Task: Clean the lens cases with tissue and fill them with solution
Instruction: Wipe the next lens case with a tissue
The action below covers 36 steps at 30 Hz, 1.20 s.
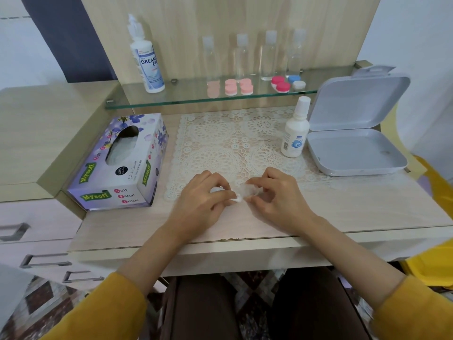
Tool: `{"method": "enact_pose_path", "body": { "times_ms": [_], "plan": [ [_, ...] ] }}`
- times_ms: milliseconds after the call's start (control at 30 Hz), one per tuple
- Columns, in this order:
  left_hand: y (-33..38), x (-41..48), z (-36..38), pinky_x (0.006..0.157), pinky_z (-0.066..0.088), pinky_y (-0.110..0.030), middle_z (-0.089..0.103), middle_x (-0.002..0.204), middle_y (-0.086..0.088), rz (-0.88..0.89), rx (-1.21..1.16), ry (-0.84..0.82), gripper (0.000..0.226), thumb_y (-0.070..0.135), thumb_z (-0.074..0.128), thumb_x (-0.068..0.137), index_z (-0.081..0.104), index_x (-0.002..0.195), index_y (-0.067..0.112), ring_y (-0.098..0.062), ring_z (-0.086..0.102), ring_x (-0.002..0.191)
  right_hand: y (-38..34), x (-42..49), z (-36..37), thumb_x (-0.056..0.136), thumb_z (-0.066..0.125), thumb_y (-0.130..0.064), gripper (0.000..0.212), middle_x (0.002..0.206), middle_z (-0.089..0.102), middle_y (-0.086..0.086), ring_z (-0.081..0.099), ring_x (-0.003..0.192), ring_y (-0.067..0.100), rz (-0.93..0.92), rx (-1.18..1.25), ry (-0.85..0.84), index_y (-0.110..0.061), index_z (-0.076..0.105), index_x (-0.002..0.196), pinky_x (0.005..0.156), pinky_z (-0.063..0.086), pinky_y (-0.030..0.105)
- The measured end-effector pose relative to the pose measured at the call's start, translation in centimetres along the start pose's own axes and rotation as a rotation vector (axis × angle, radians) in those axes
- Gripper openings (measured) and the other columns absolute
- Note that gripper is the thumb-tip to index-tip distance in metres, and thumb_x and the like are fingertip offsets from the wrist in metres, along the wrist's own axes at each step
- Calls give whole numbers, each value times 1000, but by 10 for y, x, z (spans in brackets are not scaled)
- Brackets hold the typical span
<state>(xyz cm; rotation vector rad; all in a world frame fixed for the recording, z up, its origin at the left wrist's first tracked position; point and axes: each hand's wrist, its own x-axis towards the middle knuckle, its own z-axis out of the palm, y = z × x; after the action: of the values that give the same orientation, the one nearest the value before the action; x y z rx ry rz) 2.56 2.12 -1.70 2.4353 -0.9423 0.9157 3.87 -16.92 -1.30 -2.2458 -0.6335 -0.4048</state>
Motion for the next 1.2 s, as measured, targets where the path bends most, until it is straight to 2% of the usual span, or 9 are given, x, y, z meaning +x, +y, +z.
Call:
{"method": "enact_pose_path", "body": {
  "times_ms": [100,233,300,333,433,600,800,1033,1200],
  "plan": [
    [1,1,-3,67,40,-27,63,76,-3,-85,-21,76,24,29,58,88,72,79,11,-13,50,73,0,1,-2,69,68,-12,23,70,46,0,40,57,4,22,13,29,-7,72,91,58,35,7],
    [10,10,-15,71,45,-20,69,76,11,-414,-264,210,15,30,66,78,72,78,17,1,59,71,-3,2,-4,70,66,-17,25,71,47,1,42,58,1,37,44,56,-6,72,91,60,37,8],
    [16,17,-22,71,44,-11,67,75,23,-619,-468,212,2,22,71,76,70,77,23,5,60,70,-4,1,-4,69,66,-19,28,72,47,0,43,57,7,49,40,66,-5,71,92,61,37,8],
    [19,20,-25,72,43,-9,67,73,24,-698,-541,198,9,15,72,76,69,75,23,6,61,72,-4,1,-5,69,65,-20,30,73,48,-1,45,58,10,56,40,72,-4,71,93,62,37,8],
    [27,30,-31,75,46,-11,69,90,12,-816,-765,110,15,2,69,75,69,73,17,3,63,83,-6,1,-6,68,66,-24,32,73,48,-3,48,60,10,55,45,93,-4,71,93,63,37,8],
    [29,39,-34,84,48,-16,64,112,3,-913,-913,-16,6,7,69,75,70,77,12,0,64,91,-9,5,-11,67,70,-25,30,74,52,-5,45,57,0,48,84,162,-8,72,92,68,37,2],
    [34,48,-35,67,52,-18,70,73,1,-966,-1003,-21,7,9,64,79,70,78,11,-10,64,69,-16,9,-21,67,71,-22,29,74,53,-8,53,70,2,5,184,217,-14,72,95,68,42,8],
    [41,48,-32,63,52,-18,70,71,0,-1016,-1086,9,7,9,63,78,70,79,8,-9,65,67,-24,6,-26,71,71,-27,16,86,61,-6,58,77,8,115,382,183,-29,69,87,68,48,21],
    [45,48,-31,65,53,-24,70,77,-4,-1044,-1096,-3,8,11,64,77,70,81,7,-14,65,71,-29,8,-26,69,79,-14,22,97,60,-12,56,92,1,202,472,165,-32,66,68,74,46,23]
  ]
}}
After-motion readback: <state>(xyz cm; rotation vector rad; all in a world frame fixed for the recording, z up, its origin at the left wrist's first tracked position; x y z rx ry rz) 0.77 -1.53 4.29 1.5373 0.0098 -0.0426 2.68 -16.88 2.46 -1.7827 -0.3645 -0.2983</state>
